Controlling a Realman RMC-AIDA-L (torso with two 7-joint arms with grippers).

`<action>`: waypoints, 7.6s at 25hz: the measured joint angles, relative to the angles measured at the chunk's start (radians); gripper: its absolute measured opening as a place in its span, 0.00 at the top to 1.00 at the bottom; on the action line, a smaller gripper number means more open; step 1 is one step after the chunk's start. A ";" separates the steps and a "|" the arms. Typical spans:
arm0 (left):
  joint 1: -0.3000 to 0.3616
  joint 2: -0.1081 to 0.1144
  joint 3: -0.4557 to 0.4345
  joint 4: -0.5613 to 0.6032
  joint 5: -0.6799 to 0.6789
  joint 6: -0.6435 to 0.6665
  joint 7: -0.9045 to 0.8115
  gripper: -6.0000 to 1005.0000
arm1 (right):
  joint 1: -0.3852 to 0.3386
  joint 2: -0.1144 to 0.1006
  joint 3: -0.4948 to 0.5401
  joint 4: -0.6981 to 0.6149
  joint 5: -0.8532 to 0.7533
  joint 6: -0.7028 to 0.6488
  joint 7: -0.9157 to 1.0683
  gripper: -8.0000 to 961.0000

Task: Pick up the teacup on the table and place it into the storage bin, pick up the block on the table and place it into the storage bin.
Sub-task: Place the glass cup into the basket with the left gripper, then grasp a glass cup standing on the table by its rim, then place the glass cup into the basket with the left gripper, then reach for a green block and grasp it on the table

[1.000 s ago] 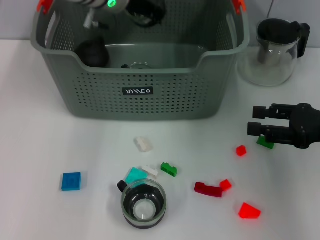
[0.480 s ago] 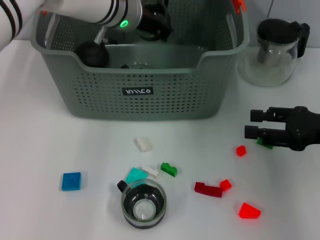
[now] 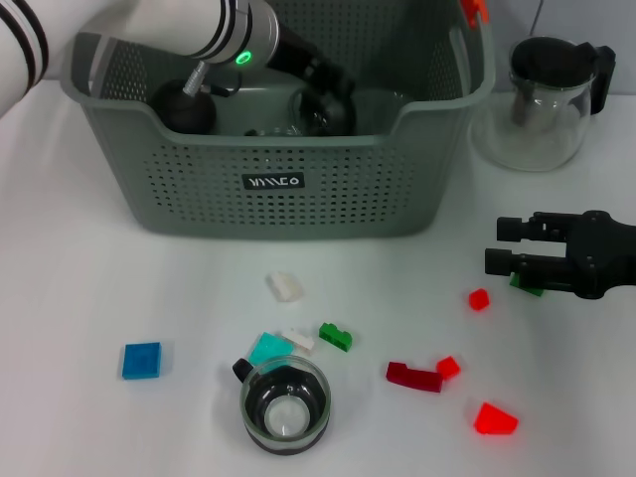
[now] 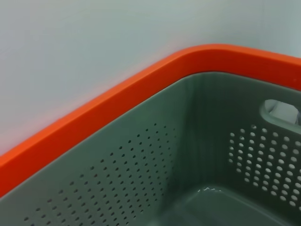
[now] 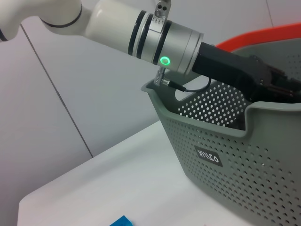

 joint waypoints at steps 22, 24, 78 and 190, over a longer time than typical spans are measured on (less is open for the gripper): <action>0.495 -0.066 -0.120 0.986 -0.573 1.098 0.329 0.18 | 0.000 -0.018 0.017 0.000 0.000 0.013 -0.002 0.31; 0.540 -0.070 -0.079 0.999 -0.560 1.155 0.371 0.18 | 0.000 -0.017 0.017 0.000 0.000 0.020 -0.001 0.31; 0.711 -0.078 0.649 0.928 0.000 0.929 0.270 0.41 | -0.019 -0.014 0.058 0.023 0.000 0.054 -0.004 0.31; 0.680 -0.069 -0.123 0.164 -0.724 1.042 1.123 0.17 | 0.341 0.044 0.023 -0.261 -0.900 0.019 0.393 0.30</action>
